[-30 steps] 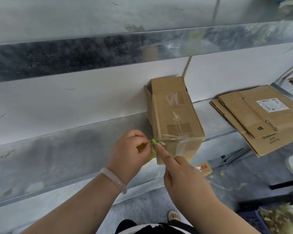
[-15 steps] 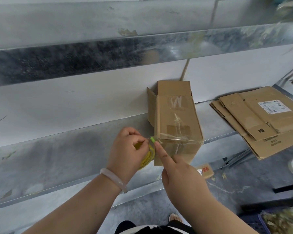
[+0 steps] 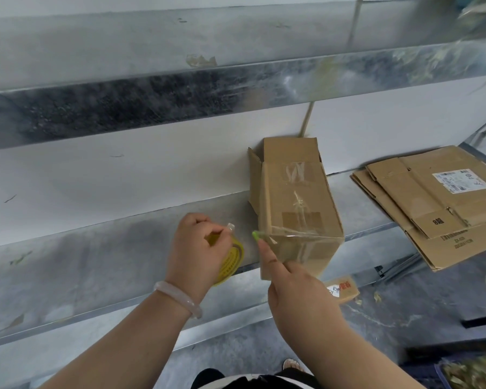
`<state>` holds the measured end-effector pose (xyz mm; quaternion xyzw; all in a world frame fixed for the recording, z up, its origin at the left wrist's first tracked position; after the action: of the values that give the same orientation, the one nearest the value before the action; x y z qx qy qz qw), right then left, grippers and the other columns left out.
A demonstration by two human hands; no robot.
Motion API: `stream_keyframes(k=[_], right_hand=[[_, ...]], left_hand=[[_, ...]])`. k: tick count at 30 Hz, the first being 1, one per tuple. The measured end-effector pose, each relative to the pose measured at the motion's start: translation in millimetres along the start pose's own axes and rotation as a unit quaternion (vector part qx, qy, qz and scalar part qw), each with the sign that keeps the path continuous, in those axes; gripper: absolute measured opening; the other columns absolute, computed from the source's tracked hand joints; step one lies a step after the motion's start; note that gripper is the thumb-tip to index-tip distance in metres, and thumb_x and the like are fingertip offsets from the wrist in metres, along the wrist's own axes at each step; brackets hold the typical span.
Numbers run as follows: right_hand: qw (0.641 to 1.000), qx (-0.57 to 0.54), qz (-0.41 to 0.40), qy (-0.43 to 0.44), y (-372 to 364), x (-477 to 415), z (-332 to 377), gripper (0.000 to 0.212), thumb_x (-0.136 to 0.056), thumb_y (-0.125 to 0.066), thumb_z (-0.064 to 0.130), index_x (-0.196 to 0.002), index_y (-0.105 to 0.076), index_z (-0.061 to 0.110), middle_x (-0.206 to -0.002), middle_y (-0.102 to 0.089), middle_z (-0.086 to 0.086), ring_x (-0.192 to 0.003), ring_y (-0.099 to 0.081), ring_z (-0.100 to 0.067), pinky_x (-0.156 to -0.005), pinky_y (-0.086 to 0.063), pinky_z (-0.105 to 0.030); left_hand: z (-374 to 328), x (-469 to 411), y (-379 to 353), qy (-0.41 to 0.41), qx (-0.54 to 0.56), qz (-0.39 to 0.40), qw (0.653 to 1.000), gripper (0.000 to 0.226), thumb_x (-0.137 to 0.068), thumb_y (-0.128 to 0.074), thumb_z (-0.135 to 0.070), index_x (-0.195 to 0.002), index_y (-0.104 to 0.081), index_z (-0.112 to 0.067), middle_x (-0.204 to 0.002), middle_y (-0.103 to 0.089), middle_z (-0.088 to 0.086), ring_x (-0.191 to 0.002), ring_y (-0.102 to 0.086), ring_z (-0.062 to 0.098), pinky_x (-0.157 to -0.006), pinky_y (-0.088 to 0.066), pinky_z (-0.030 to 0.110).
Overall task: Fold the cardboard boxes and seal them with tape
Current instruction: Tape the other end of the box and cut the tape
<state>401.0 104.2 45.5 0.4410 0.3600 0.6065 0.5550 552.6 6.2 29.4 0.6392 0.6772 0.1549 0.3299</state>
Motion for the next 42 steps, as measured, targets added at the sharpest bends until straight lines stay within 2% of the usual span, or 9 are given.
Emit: stream_keyframes(k=[5, 11, 15, 20, 25, 29, 35, 39, 42], right_hand=[[0.998, -0.020, -0.026, 0.044, -1, -5, -7, 0.076, -0.101, -0.035, 0.023, -0.147, 0.021, 0.049, -0.116, -0.052, 0.002, -0.079, -0.057, -0.019, -0.066, -0.049, -0.030], [0.939, -0.117, -0.246, 0.212, 14, 12, -32, 0.062, -0.096, -0.038, 0.020, -0.154, -0.020, 0.032, -0.096, -0.062, 0.007, -0.064, -0.056, -0.007, -0.048, -0.047, -0.022], [0.882, -0.247, -0.388, 0.099, 41, 14, -75, 0.044, -0.100, -0.039, 0.029, -0.140, -0.029, 0.045, -0.090, -0.051, 0.014, -0.060, -0.050, -0.010, -0.049, -0.043, -0.021], [0.930, -0.201, -0.255, -0.172, 41, -34, -154, 0.040, -0.102, -0.038, 0.015, -0.141, -0.038, 0.027, -0.109, -0.046, 0.002, -0.080, -0.050, -0.008, -0.069, -0.043, -0.035], [0.973, -0.072, -0.094, -0.196, 18, -94, -205, 0.058, -0.096, -0.041, -0.001, -0.148, -0.035, 0.024, -0.101, -0.043, -0.005, -0.073, -0.047, -0.011, -0.064, -0.043, -0.028], [0.988, -0.004, -0.023, -0.152, 0, -118, -219, 0.069, -0.089, -0.042, -0.007, -0.149, -0.035, 0.026, -0.111, -0.048, -0.005, -0.093, -0.048, -0.017, -0.085, -0.048, -0.032], [0.990, -0.049, -0.046, -0.121, 13, -105, -201, 0.058, -0.099, -0.041, 0.006, -0.152, -0.029, 0.024, -0.151, -0.038, -0.002, -0.134, -0.038, -0.021, -0.111, -0.032, -0.036], [0.855, -0.463, -0.219, -0.087, 36, -36, -137, 0.044, -0.106, -0.033, 0.023, -0.149, -0.035, 0.033, -0.145, -0.046, 0.014, -0.132, -0.042, 0.001, -0.112, -0.034, -0.022], [0.826, -0.540, -0.156, -0.039, 38, -8, -93, 0.061, -0.094, -0.035, 0.055, -0.152, -0.022, 0.039, -0.145, -0.036, 0.031, -0.126, -0.035, 0.021, -0.098, -0.032, 0.000]], left_hand=[[7, 6, -1, -0.037, -0.024, 0.031, 0.999, 0.012, -0.085, -0.069, -0.027, -0.080, -0.074, -0.018, -0.096, -0.048, -0.008, -0.088, -0.051, 0.005, -0.072, -0.033, 0.003], [28, -7, -2, -0.077, -0.101, 0.009, 0.992, 0.012, -0.089, -0.064, -0.020, -0.086, -0.073, -0.013, -0.101, -0.048, -0.004, -0.078, -0.051, 0.008, -0.070, -0.035, 0.007], [45, -21, -1, -0.144, -0.211, -0.028, 0.966, 0.029, -0.088, -0.047, -0.033, -0.081, -0.073, -0.021, -0.102, -0.055, -0.001, -0.064, -0.059, 0.017, -0.065, -0.045, 0.033], [79, -18, -16, -0.149, -0.290, -0.019, 0.945, 0.033, -0.086, -0.045, -0.034, -0.078, -0.074, -0.020, -0.106, -0.060, 0.001, -0.062, -0.062, 0.024, -0.072, -0.040, 0.037], [108, 6, -31, -0.127, -0.321, 0.006, 0.938, 0.035, -0.080, -0.044, -0.030, -0.089, -0.076, -0.020, -0.106, -0.065, 0.008, -0.085, -0.066, 0.034, -0.078, -0.047, 0.043], [111, 15, -33, -0.085, -0.336, 0.045, 0.937, 0.032, -0.073, -0.067, -0.016, -0.103, -0.074, -0.026, -0.110, -0.064, 0.007, -0.092, -0.064, 0.036, -0.080, -0.047, 0.047], [2, 30, -30, -0.038, 0.021, -0.004, 0.999, 0.053, -0.099, -0.032, -0.038, -0.144, -0.040, -0.012, -0.139, -0.051, 0.007, -0.125, -0.048, 0.022, -0.105, -0.040, 0.036], [-54, 45, -46, -0.034, 0.225, 0.023, 0.973, 0.067, -0.098, -0.031, -0.055, -0.151, -0.018, -0.016, -0.148, -0.037, -0.019, -0.136, -0.035, 0.003, -0.112, -0.032, 0.032], [-69, 46, -70, 0.030, 0.294, 0.092, 0.951, 0.084, -0.086, -0.035, -0.073, -0.151, 0.000, -0.033, -0.157, -0.020, -0.018, -0.143, -0.021, 0.001, -0.117, -0.023, 0.038]])
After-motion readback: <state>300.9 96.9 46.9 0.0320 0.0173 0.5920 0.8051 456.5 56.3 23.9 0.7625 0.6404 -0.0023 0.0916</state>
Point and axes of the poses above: each hand's wrist, its own x-axis away from the middle knuckle, its own y-axis out of the back of the hand, z = x × y, the point moved 1 cm from there along -x, towards the middle knuckle
